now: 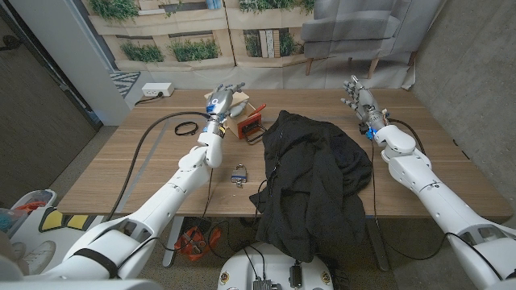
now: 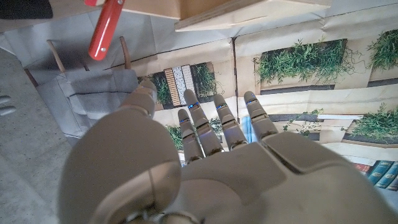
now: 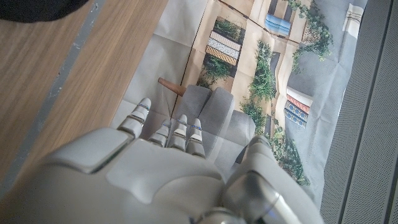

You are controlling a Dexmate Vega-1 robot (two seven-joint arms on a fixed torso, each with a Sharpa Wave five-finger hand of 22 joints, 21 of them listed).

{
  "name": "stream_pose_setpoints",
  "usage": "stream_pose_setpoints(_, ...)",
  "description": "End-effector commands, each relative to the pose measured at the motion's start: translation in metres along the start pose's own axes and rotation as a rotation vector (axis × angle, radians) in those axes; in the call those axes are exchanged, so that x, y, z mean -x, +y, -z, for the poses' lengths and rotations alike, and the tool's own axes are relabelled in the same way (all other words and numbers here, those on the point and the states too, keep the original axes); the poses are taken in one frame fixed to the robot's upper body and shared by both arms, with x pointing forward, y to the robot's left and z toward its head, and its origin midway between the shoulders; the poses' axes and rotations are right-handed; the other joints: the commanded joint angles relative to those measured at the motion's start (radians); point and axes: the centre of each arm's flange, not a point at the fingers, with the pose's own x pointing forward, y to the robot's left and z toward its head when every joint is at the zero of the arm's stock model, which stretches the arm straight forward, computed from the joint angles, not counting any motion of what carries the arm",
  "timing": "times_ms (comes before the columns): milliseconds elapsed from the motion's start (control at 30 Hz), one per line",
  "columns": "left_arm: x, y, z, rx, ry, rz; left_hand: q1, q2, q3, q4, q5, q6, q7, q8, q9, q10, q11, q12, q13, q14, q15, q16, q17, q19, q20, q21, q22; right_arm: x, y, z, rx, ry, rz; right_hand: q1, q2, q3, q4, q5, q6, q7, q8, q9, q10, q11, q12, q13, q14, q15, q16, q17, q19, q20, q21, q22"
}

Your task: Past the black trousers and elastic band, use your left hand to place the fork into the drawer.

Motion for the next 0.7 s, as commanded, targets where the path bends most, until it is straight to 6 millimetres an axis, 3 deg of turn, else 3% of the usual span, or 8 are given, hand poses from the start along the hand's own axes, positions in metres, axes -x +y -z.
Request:
stream_pose_setpoints(33, 0.004, 0.017, 0.013, 0.113, 0.048, -0.017, -0.009, -0.001, 0.001, 0.006, 0.009, -0.002, 0.01, 0.005, 0.001, 0.007, 0.008, -0.005, -0.001, 0.01, -0.067, 0.004, 0.001, 0.0, 0.004, 0.001, 0.003, -0.001, 0.011, -0.006, 0.023, 0.0, 0.009, -0.007, 0.0, 0.005, 0.002, 0.0, 0.009, 0.002, 0.004, 0.004, 0.01, -0.002, 0.005, 0.001, -0.005, -0.046, 0.004, 0.005, 0.0, 0.002, 0.008, 0.002)
stream_pose_setpoints(433, 0.002, 0.026, 0.035, 0.311, 0.104, 0.01, -0.043, -0.001, -0.006, 0.018, 0.007, -0.007, 0.027, 0.004, 0.0, 0.003, 0.019, -0.017, -0.003, 0.009, -0.052, 0.006, -0.003, 0.002, 0.011, 0.002, 0.003, -0.007, 0.016, -0.015, 0.054, -0.009, 0.027, -0.015, -0.001, 0.003, 0.006, -0.001, 0.01, 0.002, 0.003, 0.004, 0.01, -0.003, 0.005, 0.001, -0.004, -0.048, 0.006, 0.007, 0.002, 0.003, 0.008, 0.002)
stream_pose_setpoints(700, 0.001, 0.03, 0.036, 0.319, 0.077, -0.015, -0.056, -0.002, -0.008, 0.022, 0.007, -0.014, 0.033, 0.002, -0.001, 0.0, 0.025, -0.023, -0.004, 0.004, -0.047, 0.004, -0.006, 0.003, 0.009, 0.002, 0.003, -0.014, 0.017, -0.023, 0.086, -0.019, 0.019, -0.018, -0.001, 0.002, 0.007, -0.001, 0.009, 0.002, 0.003, 0.004, 0.009, -0.002, 0.005, 0.001, -0.003, -0.048, 0.006, 0.007, 0.003, 0.004, 0.008, 0.002)
